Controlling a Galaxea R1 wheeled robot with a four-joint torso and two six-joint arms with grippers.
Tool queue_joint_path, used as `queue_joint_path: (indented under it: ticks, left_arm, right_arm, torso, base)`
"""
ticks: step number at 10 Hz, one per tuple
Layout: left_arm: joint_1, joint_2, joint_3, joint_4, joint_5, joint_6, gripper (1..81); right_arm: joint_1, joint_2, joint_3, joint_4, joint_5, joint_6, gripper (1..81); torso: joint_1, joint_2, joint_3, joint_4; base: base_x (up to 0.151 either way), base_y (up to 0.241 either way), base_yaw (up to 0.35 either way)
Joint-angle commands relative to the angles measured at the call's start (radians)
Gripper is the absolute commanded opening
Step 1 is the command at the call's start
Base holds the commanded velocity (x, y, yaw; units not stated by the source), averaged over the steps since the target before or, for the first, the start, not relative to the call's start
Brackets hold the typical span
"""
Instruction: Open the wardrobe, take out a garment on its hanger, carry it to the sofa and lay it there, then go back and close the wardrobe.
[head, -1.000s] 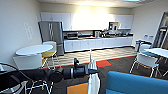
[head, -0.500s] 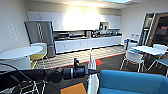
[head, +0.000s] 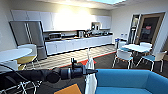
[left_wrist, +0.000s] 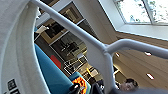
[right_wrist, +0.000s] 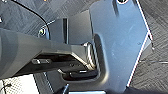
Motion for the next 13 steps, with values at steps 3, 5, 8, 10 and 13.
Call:
queue_joint_path:
  ticks: [3, 5, 8, 10, 13]
  left_arm:
    - [-0.158, 0.000, 0.030, 0.040, -0.046, 0.022, 1.0]
    - [-0.158, 0.000, 0.032, 0.040, -0.046, 0.022, 1.0]
    - [-0.157, -0.001, 0.033, 0.042, -0.046, 0.020, 1.0]
    - [-0.149, -0.003, 0.033, 0.046, -0.046, 0.022, 1.0]
    - [-0.146, -0.007, 0.035, 0.053, -0.046, 0.020, 1.0]
  right_arm:
    - [0.026, 0.010, -0.010, -0.010, -0.047, -0.005, 81.1]
    - [0.026, 0.019, -0.024, -0.009, -0.047, -0.005, 81.1]
    - [0.026, 0.021, -0.027, -0.010, -0.047, -0.005, 81.1]
    - [0.027, 0.024, -0.028, -0.010, -0.047, -0.005, 81.1]
    - [0.029, 0.025, -0.028, -0.010, -0.047, -0.005, 81.1]
  torso:
    - [0.000, 0.000, 0.000, 0.000]
    - [0.000, 0.000, 0.000, 0.000]
    - [0.000, 0.000, 0.000, 0.000]
    - [0.000, 0.000, 0.000, 0.000]
    - [0.000, 0.000, 0.000, 0.000]
  base:
    - [0.000, 0.000, -0.230]
    - [0.000, 0.000, -0.230]
    - [0.000, 0.000, -0.230]
    - [0.000, 0.000, -0.230]
    - [0.000, 0.000, -0.230]
